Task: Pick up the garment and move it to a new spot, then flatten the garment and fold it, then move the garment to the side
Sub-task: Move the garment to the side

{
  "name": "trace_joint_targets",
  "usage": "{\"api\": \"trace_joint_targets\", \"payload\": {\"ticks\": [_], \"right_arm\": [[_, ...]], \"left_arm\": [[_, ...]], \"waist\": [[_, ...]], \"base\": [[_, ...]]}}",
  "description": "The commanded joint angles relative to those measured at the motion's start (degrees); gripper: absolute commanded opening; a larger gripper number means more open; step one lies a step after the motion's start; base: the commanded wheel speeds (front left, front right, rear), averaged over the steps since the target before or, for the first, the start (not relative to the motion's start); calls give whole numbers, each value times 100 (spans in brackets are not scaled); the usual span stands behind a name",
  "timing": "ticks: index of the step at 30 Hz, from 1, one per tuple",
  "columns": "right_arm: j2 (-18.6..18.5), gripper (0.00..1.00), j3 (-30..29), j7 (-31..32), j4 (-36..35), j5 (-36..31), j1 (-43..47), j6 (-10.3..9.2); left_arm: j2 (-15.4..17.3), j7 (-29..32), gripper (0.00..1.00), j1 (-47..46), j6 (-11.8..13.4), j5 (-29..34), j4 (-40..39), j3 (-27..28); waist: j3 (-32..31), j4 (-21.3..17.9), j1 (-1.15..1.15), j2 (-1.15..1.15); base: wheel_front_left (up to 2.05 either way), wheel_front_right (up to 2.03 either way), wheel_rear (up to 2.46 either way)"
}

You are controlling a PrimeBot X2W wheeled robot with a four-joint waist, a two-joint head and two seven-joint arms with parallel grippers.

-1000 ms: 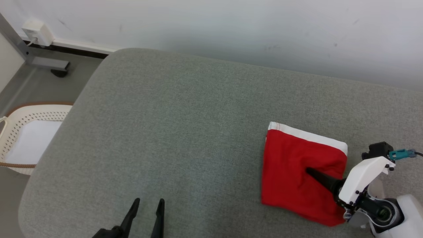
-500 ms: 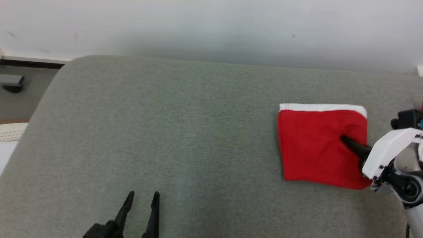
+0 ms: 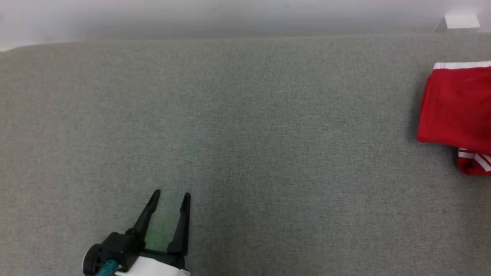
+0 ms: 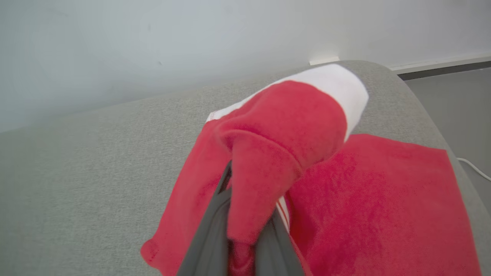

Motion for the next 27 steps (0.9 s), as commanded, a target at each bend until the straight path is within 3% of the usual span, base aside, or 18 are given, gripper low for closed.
{"api": "trace_joint_targets", "payload": {"ticks": [1,5,6,7,8,17,27], "right_arm": [[-64,0,-164,17,100,-165,-143,2],[-198,0,-521,58,343,-574,-244,2],[-220,17,-591,76,430,-686,-220,1],[-218,44,-616,118,499,-791,-165,1],[-257,100,-640,144,568,-964,-96,1],[-261,100,-1068,-106,1023,-2107,298,-1],[-162,100,-1193,-1581,-224,-2060,1035,-5]], "left_arm": [[22,0,100,-83,-31,67,9,41],[27,0,100,-110,-68,140,45,90],[27,0,100,-109,-77,144,52,99],[27,0,100,-99,-88,150,56,111],[27,0,100,-85,-85,152,61,126],[26,0,100,14,-116,217,131,205],[23,0,100,386,-45,17,167,178]], "waist": [[250,-51,-1,0],[341,-22,-1,0],[341,-14,-1,0],[332,-7,-1,0],[321,-3,-1,0],[47,-42,-1,0],[-765,-28,-1,0]], "base": [[0,0,0],[0,0,0],[0,0,0],[0,0,0],[0,0,0],[0,0,0],[0,0,0]]}}
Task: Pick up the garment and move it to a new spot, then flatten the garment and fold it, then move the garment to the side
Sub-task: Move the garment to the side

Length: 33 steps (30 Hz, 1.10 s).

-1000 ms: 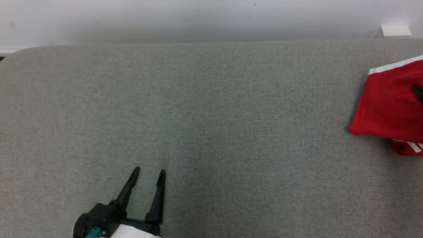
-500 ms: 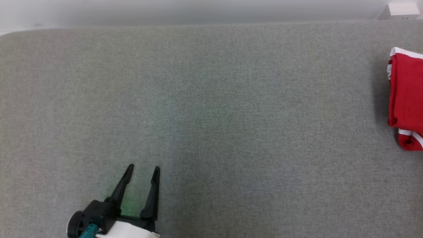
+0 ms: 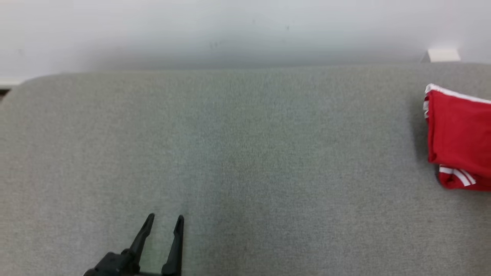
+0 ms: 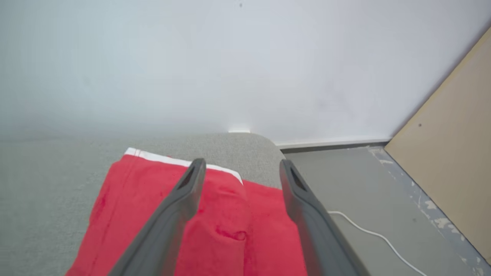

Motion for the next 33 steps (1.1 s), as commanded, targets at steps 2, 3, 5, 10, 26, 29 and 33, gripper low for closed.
{"api": "trace_joint_targets", "payload": {"ticks": [2,3,5,10,26,29,33], "right_arm": [[64,100,-53,-378,-388,10,296,-13],[97,100,-45,-523,-571,-15,445,-13],[189,100,-34,-822,-950,-67,713,-13],[713,100,171,-1776,-1894,-183,1850,-12],[2364,100,755,-3299,-1613,-924,3827,-14],[2450,100,832,-3301,-1614,-1007,3886,-14],[2521,100,891,-3302,-1584,-1057,3868,-14]], "left_arm": [[22,0,100,163,49,-48,4,26],[22,0,100,232,62,-47,18,33],[23,0,100,363,139,-70,22,66],[20,0,100,637,281,-84,-28,90],[21,0,100,1052,390,152,-319,195],[21,0,100,1063,397,141,-346,202],[21,0,100,1060,398,110,-342,202]], "waist": [[-418,-3,0,0],[-532,-6,0,0],[-750,-22,0,0],[-1094,-21,0,0],[-1287,-172,0,0],[-1304,-185,0,0],[-1317,-184,0,0]], "base": [[0,0,0],[0,0,0],[0,0,0],[0,0,0],[0,0,0],[0,0,0],[0,0,0]]}}
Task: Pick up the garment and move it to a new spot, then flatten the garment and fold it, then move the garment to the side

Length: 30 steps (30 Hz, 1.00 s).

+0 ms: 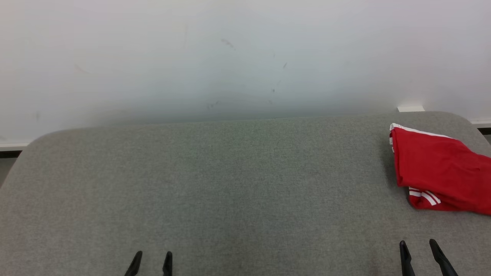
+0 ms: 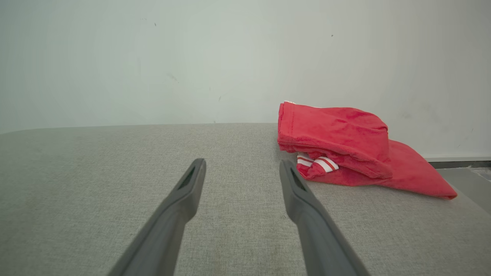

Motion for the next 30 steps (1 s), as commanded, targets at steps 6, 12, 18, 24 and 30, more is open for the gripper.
{"api": "trace_joint_targets", "payload": {"ticks": [6,12,18,24,30], "right_arm": [[33,100,8,-15,-1,55,-45,-16],[31,0,15,2,27,22,-8,1],[61,0,32,77,255,209,10,1],[37,0,4,232,262,901,-102,0],[15,0,-22,376,272,1545,-212,-1]], "left_arm": [[21,0,100,11,11,8,11,-18],[-3,0,0,3,-62,-15,47,-63],[-14,43,0,18,-65,-226,286,-69],[12,199,0,-116,-86,-950,315,-3],[35,345,0,-247,-114,-1622,357,61]], "waist": [[-16,30,1,0],[-22,45,1,0],[-20,50,1,0],[-11,66,1,0],[-2,82,1,0]], "base": [[0,0,0],[0,0,0],[0,0,0],[0,0,0],[0,0,0]]}}
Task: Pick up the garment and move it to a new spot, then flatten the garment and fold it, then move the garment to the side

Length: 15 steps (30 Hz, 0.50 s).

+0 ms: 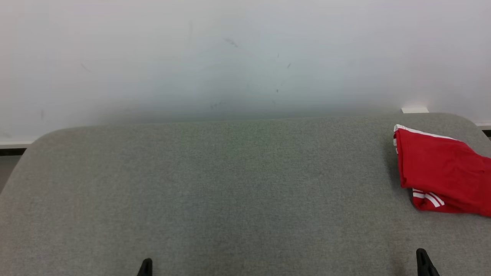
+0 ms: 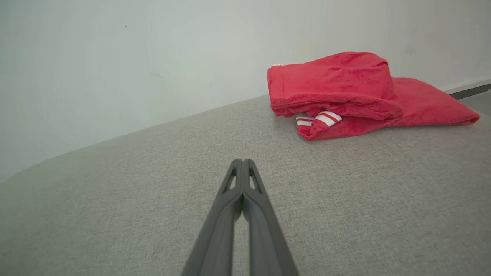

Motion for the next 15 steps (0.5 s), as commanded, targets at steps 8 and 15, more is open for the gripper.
{"api": "trace_joint_targets", "payload": {"ticks": [8,15], "right_arm": [[-90,0,-68,210,-58,995,-314,-3],[-105,0,-91,334,-52,1542,-403,-3]], "left_arm": [[72,216,0,-325,-56,-1053,-6,124],[90,342,0,-435,-86,-1625,32,181]], "waist": [[13,24,0,0],[22,40,0,0]], "base": [[0,0,0],[0,0,0]]}}
